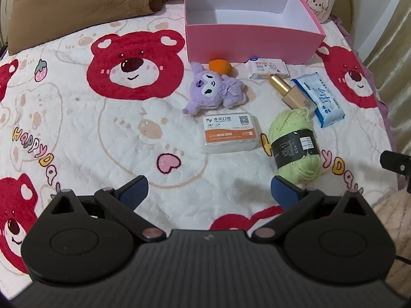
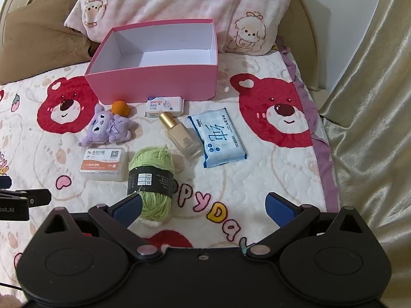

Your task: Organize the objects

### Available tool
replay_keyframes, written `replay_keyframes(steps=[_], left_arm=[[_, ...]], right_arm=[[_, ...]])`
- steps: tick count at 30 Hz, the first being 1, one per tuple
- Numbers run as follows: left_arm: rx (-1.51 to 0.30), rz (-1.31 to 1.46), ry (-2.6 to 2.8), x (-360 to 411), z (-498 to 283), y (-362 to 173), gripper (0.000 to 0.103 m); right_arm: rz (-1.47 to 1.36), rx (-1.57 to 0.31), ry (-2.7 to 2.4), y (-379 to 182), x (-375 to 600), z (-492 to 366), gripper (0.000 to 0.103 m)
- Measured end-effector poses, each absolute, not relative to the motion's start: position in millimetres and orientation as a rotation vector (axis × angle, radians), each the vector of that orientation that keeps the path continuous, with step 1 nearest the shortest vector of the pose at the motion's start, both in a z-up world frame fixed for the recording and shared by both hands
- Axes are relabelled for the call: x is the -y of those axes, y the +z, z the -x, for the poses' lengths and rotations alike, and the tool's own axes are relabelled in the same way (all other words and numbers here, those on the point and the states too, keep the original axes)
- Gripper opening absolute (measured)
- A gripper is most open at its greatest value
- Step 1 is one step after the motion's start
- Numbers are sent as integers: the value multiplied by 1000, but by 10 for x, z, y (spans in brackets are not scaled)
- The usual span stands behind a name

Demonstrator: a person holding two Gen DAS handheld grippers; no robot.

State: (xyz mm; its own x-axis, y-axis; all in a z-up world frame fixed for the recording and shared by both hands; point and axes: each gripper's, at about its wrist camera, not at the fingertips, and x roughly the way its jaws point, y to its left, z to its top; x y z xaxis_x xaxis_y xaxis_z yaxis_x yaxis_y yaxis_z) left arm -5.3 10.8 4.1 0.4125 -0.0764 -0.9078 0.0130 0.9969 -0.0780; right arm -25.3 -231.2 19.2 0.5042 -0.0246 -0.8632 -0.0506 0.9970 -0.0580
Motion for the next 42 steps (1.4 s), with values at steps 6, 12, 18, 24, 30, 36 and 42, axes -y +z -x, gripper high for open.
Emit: replay_keyframes(steps=[6, 12, 18, 24, 30, 36, 42], left_arm=[[-1167, 88, -56, -133, 38, -18, 103], [-1192, 83, -47, -134, 20, -91, 103], [-1195, 77, -48, -121, 21, -95, 103], [-1189, 62, -56, -86, 23, -52, 103], [-1169, 35, -83, -10, 35, 31, 103], [-1206, 49, -91, -16, 28, -54, 103], [-1209, 63, -81, -35, 34, -66, 103]], right_arm=[[59, -1051, 45, 197, 2299, 259, 103], [88, -1048, 33, 186, 2240, 253, 103], [87, -1050, 38, 173, 2249, 249, 103], [89, -1052, 41, 157, 2234, 253, 103], [102, -1052, 35, 155, 2224, 271, 103], [113, -1046, 46, 176, 2225, 294, 103], [117, -1045, 44, 186, 2239, 315, 103]])
